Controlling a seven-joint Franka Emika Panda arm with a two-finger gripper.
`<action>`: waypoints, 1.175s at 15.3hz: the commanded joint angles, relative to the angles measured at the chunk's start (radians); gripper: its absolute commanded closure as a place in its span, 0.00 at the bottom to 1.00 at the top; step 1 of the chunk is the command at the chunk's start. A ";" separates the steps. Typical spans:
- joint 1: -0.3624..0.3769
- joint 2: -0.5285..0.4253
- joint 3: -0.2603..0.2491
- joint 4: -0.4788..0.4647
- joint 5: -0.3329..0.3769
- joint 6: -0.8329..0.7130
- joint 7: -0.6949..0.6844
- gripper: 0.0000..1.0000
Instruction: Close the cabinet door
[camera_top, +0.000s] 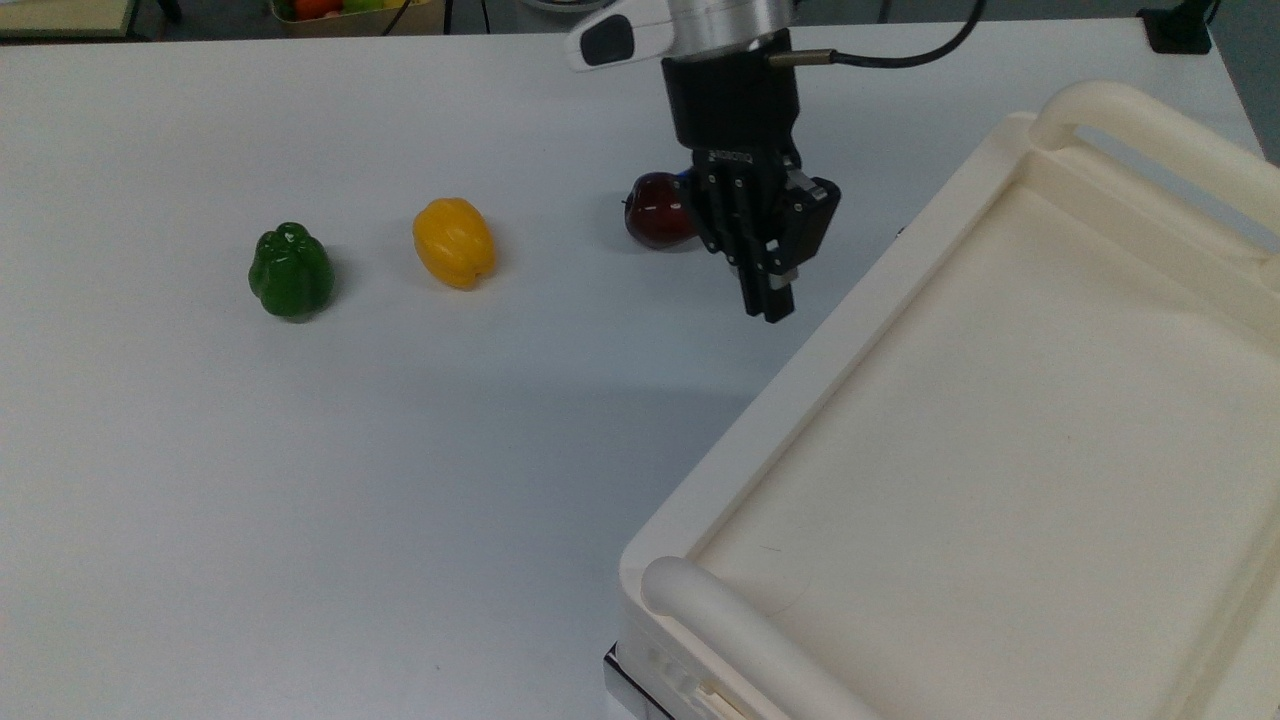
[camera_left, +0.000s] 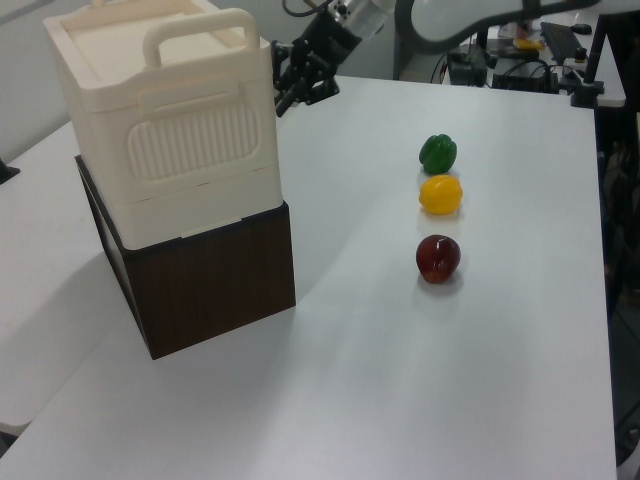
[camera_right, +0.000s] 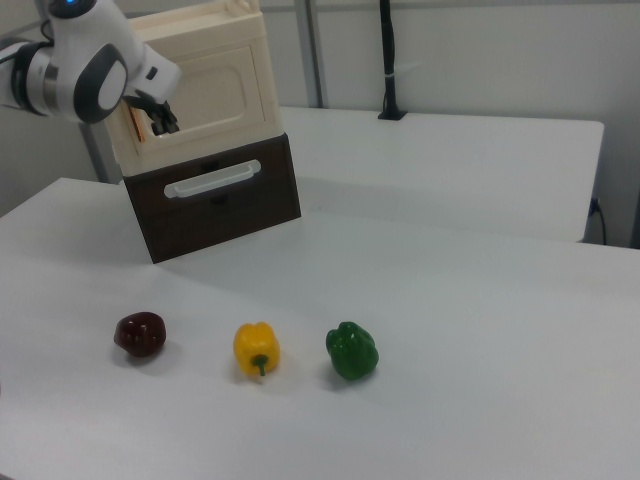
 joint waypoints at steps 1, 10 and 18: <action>-0.049 -0.066 -0.018 -0.011 0.007 -0.248 -0.199 0.82; -0.110 -0.203 -0.173 -0.105 -0.009 -0.682 -0.881 0.55; -0.118 -0.324 -0.227 -0.240 -0.121 -0.784 -1.102 0.00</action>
